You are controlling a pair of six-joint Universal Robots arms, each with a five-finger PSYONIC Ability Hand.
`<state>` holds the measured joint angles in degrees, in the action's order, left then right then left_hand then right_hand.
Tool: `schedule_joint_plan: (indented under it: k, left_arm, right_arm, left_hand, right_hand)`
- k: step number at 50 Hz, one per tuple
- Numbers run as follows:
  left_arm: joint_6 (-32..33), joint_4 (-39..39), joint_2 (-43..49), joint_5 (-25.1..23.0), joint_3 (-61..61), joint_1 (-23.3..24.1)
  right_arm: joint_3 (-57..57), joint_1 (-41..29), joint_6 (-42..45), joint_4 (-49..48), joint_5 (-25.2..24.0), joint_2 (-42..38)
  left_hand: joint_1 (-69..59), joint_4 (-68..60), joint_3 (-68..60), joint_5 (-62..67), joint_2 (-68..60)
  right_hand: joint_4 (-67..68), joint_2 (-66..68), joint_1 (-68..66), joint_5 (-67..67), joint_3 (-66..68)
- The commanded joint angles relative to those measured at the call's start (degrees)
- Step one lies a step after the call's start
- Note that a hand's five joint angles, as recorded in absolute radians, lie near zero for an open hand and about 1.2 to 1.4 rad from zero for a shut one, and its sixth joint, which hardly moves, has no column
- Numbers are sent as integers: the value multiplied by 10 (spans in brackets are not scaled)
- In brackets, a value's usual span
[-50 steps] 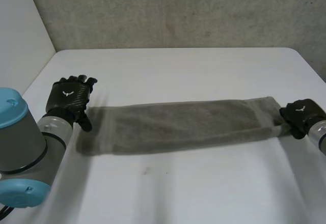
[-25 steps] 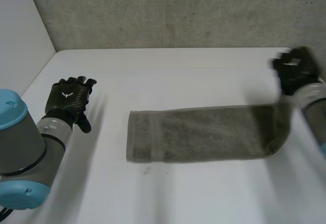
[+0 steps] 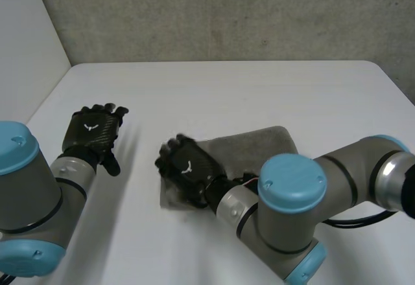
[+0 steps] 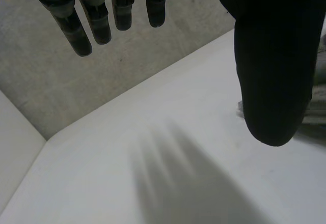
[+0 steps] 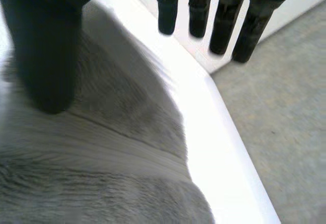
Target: Fold the towel.
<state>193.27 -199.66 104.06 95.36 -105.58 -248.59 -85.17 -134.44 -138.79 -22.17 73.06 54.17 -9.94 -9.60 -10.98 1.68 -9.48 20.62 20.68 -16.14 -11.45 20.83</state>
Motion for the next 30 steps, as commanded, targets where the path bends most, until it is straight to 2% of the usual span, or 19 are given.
schedule_joint_plan:
  k: [1, 3, 5, 7, 8, 12, 15, 18, 20, 22, 23, 24, 25, 26, 27, 30]
  left_arm:
    - [-1, -1, 3, -1, 15, 44]
    - [-2, -3, 6, -1, 23, 60]
    - [-4, -4, 9, 0, 34, 78]
    - [-5, -6, 20, 0, 56, 115]
    - [-5, -6, 20, 0, 56, 115]
    - [-3, -8, 67, 1, 100, 167]
    - [1, -7, 113, 4, 129, 186]
    - [2, -6, 140, 6, 144, 188]
    - [3, 0, 195, 7, 174, 188]
    - [3, 4, 221, 7, 187, 188]
    - [3, 11, 240, 11, 194, 188]
    - [3, 11, 240, 11, 194, 188]
    - [3, 20, 250, 17, 196, 188]
    - [3, 28, 251, 24, 195, 188]
    - [3, 28, 251, 24, 195, 188]
    - [3, 37, 239, 37, 191, 188]
  right_arm:
    - [-20, 80, -81, 32, 29, 63]
    - [-36, 123, -149, 69, 29, 89]
    - [-43, 144, -178, 92, 27, 102]
    - [-53, 164, -198, 117, 24, 111]
    - [-67, 184, -208, 141, 19, 117]
    - [-104, 218, -199, 162, 14, 123]
    - [-145, 243, -178, 155, 13, 137]
    - [-184, 274, -147, 137, 15, 143]
    - [-200, 289, -131, 125, 13, 143]
    - [-221, 299, -104, 91, 13, 140]
    - [-221, 299, -104, 91, 13, 140]
    - [-224, 301, -97, 69, 14, 138]
    - [-224, 301, -97, 69, 14, 138]
    - [-226, 304, -92, 46, 17, 133]
    - [-224, 304, -89, 24, 22, 131]
    - [-216, 299, -72, -4, 32, 134]
  left_hand:
    - [-1, -4, 10, -17, -5]
    - [-1, -4, 10, -17, -5]
    - [-1, -5, 9, -16, -6]
    - [-1, -4, 10, -17, -5]
    - [-1, -4, 10, -17, -5]
    - [-3, -6, 8, -15, -7]
    - [-4, -8, 6, -13, -9]
    - [-6, -10, 4, -11, -11]
    - [-9, -13, 1, -8, -14]
    - [-11, -15, -1, -6, -16]
    - [-11, -15, -1, -6, -16]
    - [-11, -15, -1, -6, -16]
    - [-11, -15, -1, -6, -16]
    - [-9, -13, 1, -8, -14]
    - [-9, -13, 1, -8, -14]
    - [-6, -10, 4, -11, -11]
  right_hand:
    - [-106, -107, 61, 114, -108]
    - [-106, -107, 61, 114, -108]
    - [-106, -107, 61, 114, -108]
    - [-106, -107, 61, 114, -108]
    - [-106, -107, 61, 114, -108]
    - [-106, -107, 61, 114, -108]
    - [-106, -107, 61, 114, -108]
    - [-106, -107, 61, 114, -108]
    - [-77, -77, 32, 85, -79]
    - [109, 108, -154, -100, 107]
    - [110, 109, -155, -102, 108]
    - [261, 261, -306, -253, 259]
    - [263, 262, -308, -255, 261]
    - [456, 456, -501, -448, 454]
    - [592, 592, -637, -584, 590]
    - [594, 593, -639, -586, 592]
